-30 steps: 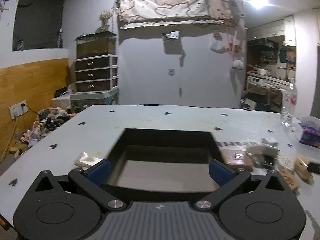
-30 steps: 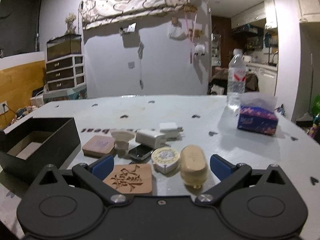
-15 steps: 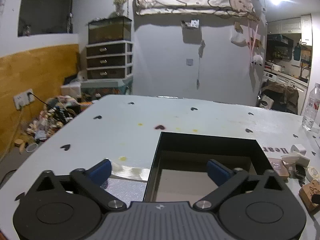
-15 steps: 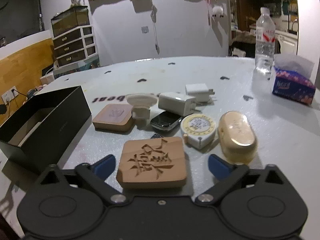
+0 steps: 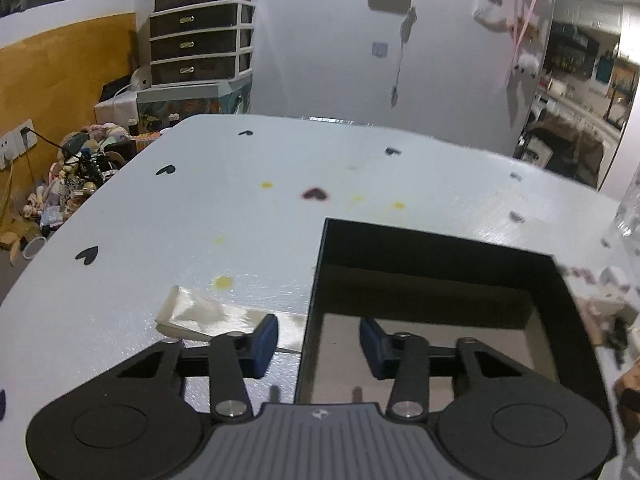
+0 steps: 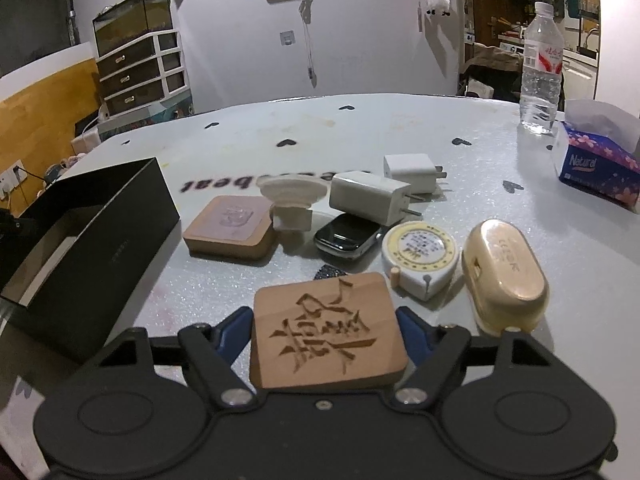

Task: Organize rigid objects
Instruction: 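Move the right tool to the carved wooden block and close on it, then carry the carved wooden block into the black box and release it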

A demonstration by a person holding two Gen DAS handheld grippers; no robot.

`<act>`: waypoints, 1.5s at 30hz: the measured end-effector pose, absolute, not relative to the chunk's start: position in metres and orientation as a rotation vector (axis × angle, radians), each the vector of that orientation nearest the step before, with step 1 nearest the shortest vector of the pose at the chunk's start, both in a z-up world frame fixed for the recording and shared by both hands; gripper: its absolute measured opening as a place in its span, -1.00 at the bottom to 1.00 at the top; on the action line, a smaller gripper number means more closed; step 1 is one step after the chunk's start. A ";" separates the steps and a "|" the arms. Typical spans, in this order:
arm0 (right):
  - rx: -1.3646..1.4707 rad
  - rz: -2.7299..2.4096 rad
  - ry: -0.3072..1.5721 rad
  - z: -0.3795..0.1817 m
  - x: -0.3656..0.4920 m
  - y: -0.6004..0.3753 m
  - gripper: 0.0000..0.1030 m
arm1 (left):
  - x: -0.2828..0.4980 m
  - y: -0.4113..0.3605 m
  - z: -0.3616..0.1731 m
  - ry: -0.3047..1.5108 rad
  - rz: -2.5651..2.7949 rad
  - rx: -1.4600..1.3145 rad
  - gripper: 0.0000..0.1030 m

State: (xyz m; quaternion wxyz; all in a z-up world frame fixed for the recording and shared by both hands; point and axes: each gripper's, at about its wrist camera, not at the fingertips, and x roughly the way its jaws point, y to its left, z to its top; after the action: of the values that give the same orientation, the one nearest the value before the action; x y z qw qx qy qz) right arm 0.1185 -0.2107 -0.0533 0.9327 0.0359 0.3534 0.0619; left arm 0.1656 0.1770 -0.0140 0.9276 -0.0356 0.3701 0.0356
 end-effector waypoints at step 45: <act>0.322 0.306 1.003 -0.011 0.233 0.018 0.50 | 0.152 0.180 -0.016 0.689 -0.004 -0.072 -0.92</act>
State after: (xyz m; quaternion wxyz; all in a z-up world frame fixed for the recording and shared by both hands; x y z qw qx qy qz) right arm 0.2329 0.0175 -0.0114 0.8533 0.1532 0.4768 0.1453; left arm 0.1516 0.1799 -0.0162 0.9406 -0.0355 0.3376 -0.0017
